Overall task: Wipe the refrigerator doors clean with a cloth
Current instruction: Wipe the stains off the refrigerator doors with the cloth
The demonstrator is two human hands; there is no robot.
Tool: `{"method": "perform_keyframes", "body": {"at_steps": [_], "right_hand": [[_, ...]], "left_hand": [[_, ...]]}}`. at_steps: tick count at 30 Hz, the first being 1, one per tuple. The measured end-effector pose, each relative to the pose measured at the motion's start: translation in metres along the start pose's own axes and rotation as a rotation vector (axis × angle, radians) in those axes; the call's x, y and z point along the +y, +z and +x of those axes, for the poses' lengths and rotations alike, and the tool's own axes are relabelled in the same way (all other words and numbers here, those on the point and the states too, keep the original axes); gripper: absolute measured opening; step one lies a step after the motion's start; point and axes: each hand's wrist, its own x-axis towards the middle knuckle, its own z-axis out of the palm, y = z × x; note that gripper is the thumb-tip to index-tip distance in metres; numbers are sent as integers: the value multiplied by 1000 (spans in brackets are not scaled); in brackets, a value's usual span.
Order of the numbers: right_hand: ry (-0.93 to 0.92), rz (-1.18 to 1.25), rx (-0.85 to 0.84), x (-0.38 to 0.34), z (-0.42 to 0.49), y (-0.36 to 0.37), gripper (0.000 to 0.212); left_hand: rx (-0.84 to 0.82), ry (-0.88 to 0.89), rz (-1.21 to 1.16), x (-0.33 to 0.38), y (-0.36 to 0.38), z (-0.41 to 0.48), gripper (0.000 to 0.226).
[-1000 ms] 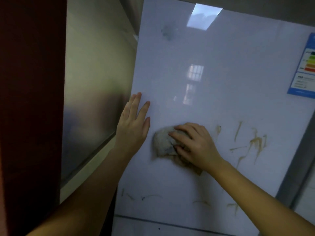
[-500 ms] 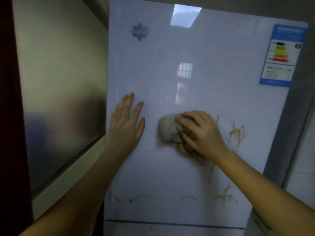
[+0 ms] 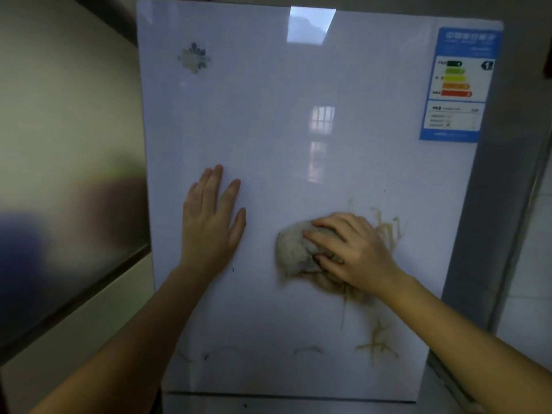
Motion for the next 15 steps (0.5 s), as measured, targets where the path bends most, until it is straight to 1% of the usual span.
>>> {"method": "perform_keyframes", "body": {"at_steps": [5, 7, 9, 12, 15], "right_hand": [[202, 7, 116, 22, 10, -17, 39], [234, 29, 133, 19, 8, -15, 39], [176, 49, 98, 10, -2, -8, 40], [15, 62, -1, -4, -23, 3, 39], [-43, 67, -25, -4, -34, 0, 35]], "left_hand": [[-21, -44, 15, 7, -1, -1, 53], [-20, -63, 23, 11, 0, -1, 54], [-21, -78, 30, 14, 0, -2, 54], [-27, -107, 40, 21, -2, -2, 54], [-22, -78, 53, 29, -1, -4, 53]]}}
